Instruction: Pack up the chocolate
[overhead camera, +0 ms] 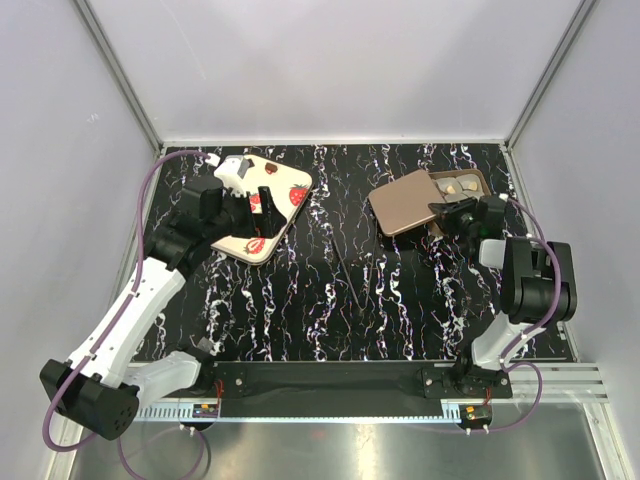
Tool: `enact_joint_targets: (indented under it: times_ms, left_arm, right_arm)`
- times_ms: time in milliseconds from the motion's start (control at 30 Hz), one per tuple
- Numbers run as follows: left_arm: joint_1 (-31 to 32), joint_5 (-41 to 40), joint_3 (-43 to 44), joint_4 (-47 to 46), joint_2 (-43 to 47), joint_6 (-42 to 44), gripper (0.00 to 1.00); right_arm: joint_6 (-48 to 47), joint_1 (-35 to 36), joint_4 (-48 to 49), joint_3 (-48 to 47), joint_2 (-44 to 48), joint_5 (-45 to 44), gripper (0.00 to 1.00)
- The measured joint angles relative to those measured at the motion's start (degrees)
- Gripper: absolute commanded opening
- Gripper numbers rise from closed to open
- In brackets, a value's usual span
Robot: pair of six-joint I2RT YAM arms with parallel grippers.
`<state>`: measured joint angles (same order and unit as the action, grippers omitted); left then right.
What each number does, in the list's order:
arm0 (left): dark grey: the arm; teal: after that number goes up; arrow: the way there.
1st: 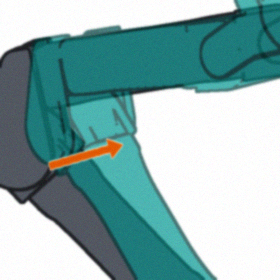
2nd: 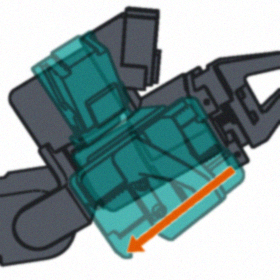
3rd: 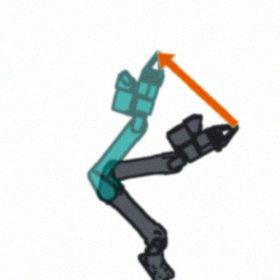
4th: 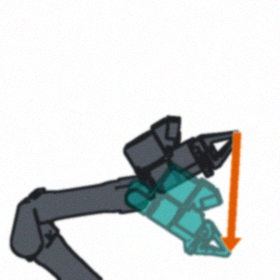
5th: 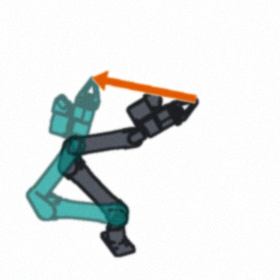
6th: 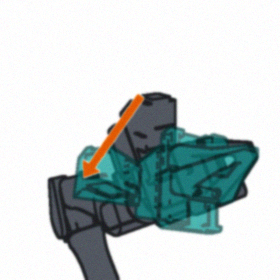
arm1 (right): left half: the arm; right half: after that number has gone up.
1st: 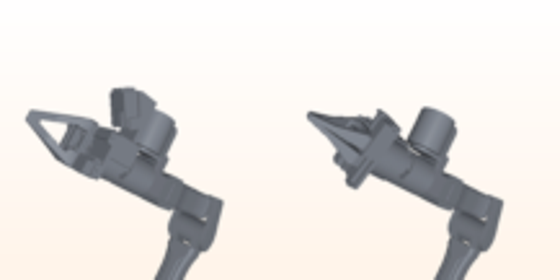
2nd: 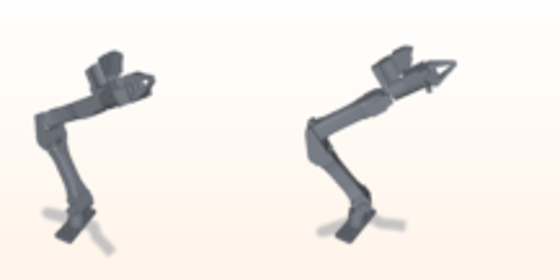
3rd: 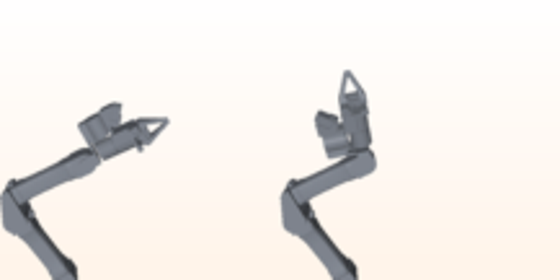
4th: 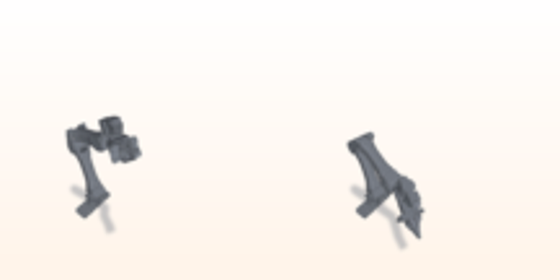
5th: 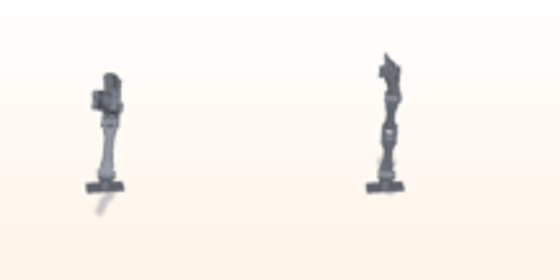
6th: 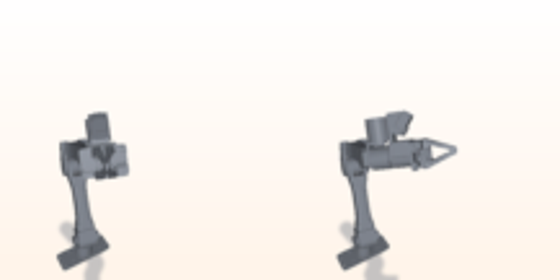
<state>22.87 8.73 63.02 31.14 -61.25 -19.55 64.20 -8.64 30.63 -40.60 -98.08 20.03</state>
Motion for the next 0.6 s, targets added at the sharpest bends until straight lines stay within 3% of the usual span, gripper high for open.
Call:
enact_joint_targets:
  times_ms: [267, 600]
  left_arm:
    - [0.0, -0.1, 1.4, 0.3, -0.8, 0.0, 0.99]
    - [0.4, 0.0, 12.3, 0.2, -8.1, -1.0, 0.99]
  right_arm:
    - [2.2, 3.3, 1.6, -0.1, -0.3, 1.9, 0.09]
    - [3.2, -0.3, 1.4, -8.4, 4.7, 2.0, 0.00]
